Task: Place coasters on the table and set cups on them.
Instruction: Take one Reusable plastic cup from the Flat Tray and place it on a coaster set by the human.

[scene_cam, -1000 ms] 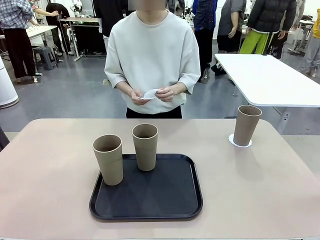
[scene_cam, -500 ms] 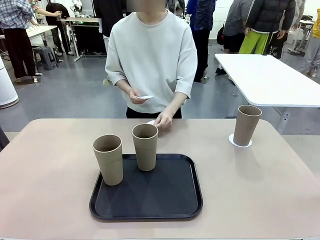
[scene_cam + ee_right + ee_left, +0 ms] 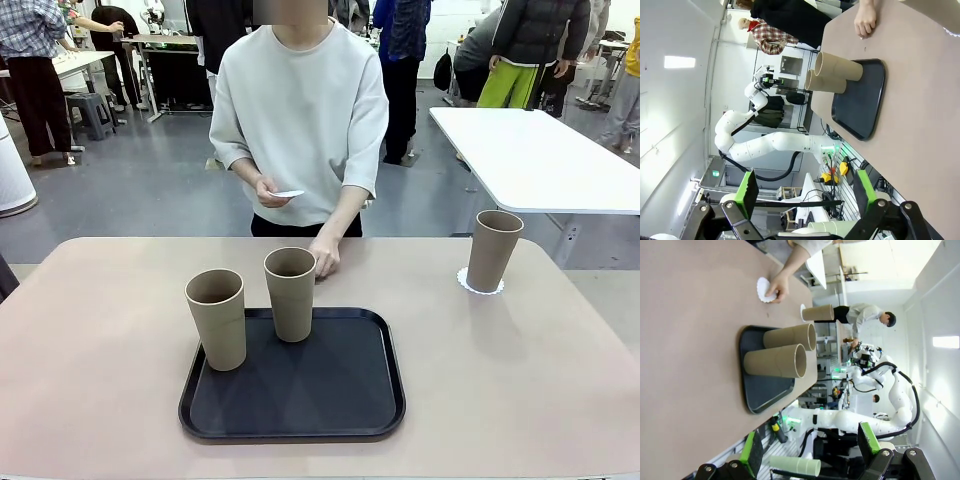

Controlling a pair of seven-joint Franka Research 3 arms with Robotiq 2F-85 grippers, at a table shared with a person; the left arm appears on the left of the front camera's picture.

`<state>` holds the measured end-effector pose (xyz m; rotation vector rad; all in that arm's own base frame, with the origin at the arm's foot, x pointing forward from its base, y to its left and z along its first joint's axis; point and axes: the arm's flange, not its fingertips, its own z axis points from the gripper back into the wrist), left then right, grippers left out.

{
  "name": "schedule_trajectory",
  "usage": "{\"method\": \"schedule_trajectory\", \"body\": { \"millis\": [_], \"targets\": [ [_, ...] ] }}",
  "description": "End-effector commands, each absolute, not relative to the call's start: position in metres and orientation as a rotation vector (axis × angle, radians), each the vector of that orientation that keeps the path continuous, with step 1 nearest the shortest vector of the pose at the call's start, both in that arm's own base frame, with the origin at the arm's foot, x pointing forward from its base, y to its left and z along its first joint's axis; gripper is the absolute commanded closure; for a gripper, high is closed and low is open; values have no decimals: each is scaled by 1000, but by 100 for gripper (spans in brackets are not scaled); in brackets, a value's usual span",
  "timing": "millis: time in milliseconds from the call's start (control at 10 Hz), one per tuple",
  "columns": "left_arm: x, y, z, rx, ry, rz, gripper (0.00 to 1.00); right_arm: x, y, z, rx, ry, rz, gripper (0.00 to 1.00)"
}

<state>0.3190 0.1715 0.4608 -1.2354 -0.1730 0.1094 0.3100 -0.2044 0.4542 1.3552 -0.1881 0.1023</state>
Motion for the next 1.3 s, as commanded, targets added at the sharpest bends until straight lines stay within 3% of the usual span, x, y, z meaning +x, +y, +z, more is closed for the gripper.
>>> {"method": "schedule_trajectory", "body": {
  "millis": [0,1200],
  "targets": [
    [318,172,463,-1248,-183,103,0,309,-204,453,1365,-189,105,0],
    [318,172,463,-1248,-183,103,0,309,-204,453,1365,-189,105,0]
  ]
}}
